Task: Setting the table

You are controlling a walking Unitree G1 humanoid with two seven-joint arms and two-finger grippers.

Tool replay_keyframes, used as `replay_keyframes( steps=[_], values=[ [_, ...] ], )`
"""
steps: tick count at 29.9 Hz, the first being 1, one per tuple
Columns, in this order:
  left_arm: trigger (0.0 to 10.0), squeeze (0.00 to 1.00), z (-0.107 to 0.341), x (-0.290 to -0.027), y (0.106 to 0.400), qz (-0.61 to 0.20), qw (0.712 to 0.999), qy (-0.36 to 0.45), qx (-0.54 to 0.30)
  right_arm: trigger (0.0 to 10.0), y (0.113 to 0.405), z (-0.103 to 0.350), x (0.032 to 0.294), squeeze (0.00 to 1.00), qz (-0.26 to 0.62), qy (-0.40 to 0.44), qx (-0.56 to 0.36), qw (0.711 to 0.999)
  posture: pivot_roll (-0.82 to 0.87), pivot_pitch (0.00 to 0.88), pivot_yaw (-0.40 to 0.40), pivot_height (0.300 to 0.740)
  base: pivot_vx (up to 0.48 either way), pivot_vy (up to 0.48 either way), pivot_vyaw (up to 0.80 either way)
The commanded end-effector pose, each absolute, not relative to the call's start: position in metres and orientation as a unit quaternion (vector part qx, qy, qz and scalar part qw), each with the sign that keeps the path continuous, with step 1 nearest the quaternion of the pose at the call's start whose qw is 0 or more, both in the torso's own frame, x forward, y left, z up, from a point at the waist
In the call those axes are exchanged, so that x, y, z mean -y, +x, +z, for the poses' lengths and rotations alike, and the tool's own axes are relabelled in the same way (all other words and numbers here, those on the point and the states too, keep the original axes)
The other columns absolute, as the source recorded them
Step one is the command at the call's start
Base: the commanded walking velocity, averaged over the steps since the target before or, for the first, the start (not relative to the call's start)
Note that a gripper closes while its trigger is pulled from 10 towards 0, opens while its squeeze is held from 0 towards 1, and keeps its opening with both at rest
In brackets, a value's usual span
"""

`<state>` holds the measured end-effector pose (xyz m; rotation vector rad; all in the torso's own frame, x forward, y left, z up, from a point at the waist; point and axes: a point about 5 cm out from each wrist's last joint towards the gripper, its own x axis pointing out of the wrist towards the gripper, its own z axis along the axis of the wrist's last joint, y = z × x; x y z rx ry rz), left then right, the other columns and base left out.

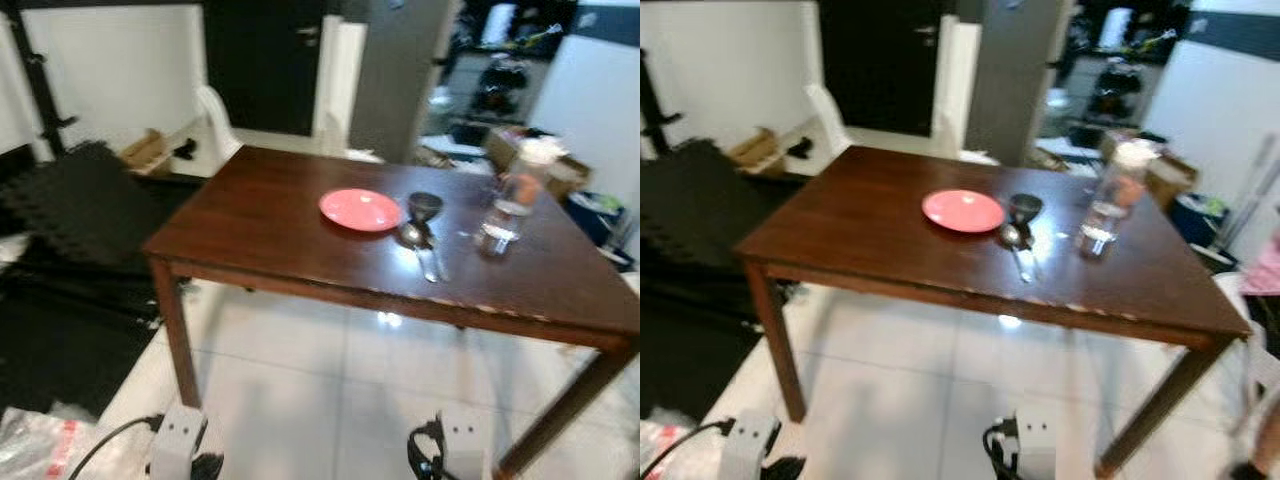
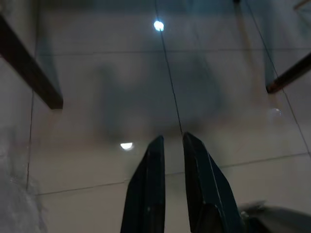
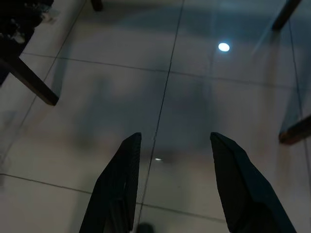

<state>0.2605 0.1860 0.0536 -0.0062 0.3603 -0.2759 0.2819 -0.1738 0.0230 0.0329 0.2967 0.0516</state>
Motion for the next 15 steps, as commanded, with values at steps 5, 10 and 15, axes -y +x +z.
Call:
replay_keyframes(
  steps=[5,10,15],
  values=[
    [10.0,0.0,0.125,-0.199,0.288,-0.06,0.997,0.043,-0.022,10.0,0.308,0.099,0.193,0.0,-0.026,0.02,0.004,0.999,0.05,0.106,0.045,0.74,0.0,0.0,-0.64],
    [10.0,0.0,0.199,-0.194,0.306,-0.013,0.988,0.085,0.125,10.0,0.321,0.199,0.189,0.0,-0.024,0.038,0.187,0.981,0.04,0.106,0.047,0.74,0.213,0.0,0.0],
    [10.0,0.0,0.238,-0.176,0.312,-0.026,0.977,0.08,0.194,10.0,0.321,0.242,0.176,0.0,-0.006,0.038,0.258,0.965,0.04,0.107,0.047,0.74,0.48,0.0,0.0]
  ],
)
